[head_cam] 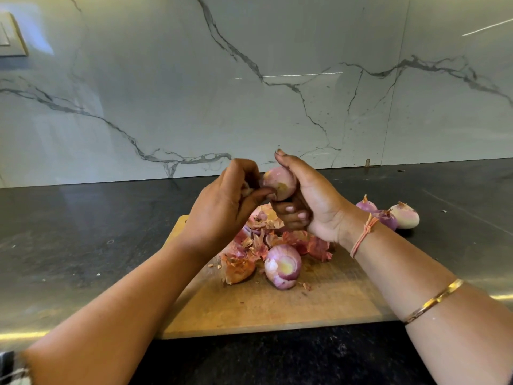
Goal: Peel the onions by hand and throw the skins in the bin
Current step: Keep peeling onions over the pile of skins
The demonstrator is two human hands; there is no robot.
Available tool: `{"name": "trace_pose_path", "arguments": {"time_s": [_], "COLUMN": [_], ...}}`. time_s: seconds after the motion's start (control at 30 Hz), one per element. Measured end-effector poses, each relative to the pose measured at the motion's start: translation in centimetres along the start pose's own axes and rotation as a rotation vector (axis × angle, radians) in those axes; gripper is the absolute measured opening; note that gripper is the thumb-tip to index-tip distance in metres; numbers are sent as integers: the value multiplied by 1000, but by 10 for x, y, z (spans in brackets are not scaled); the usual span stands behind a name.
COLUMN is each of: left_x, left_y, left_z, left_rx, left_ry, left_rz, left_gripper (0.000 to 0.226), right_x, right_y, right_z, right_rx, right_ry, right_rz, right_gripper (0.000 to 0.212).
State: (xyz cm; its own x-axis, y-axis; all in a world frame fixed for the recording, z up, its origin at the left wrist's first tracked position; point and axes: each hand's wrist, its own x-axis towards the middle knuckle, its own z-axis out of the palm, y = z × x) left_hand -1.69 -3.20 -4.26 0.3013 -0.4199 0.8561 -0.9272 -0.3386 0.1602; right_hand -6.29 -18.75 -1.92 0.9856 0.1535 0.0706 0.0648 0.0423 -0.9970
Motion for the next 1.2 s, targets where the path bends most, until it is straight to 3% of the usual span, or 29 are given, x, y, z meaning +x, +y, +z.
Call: {"name": "trace_pose_path", "arguments": {"time_s": [0.5, 0.7, 0.93, 1.03, 1.2], "left_x": [2, 4, 7, 6, 3], "left_y": [10, 10, 3, 4, 16], "left_z": [0, 0, -2, -3, -1], "left_rx": [-288, -255, -217, -238, -311], "left_ry": [203, 220, 262, 193, 51], "left_rz": [-291, -381, -509, -476, -217], "left_gripper": [15, 9, 21, 25, 29], "right_x": [4, 5, 4, 4, 1], "right_y": [6, 9, 4, 3, 2], "right_z": [7, 7, 1, -2, -4], "right_rx": [137, 84, 105, 70, -12], "right_ry": [77, 59, 29, 38, 58], "right_rz": [-98, -111, -125, -128, -108], "right_gripper": [26, 23, 33, 39, 51]}}
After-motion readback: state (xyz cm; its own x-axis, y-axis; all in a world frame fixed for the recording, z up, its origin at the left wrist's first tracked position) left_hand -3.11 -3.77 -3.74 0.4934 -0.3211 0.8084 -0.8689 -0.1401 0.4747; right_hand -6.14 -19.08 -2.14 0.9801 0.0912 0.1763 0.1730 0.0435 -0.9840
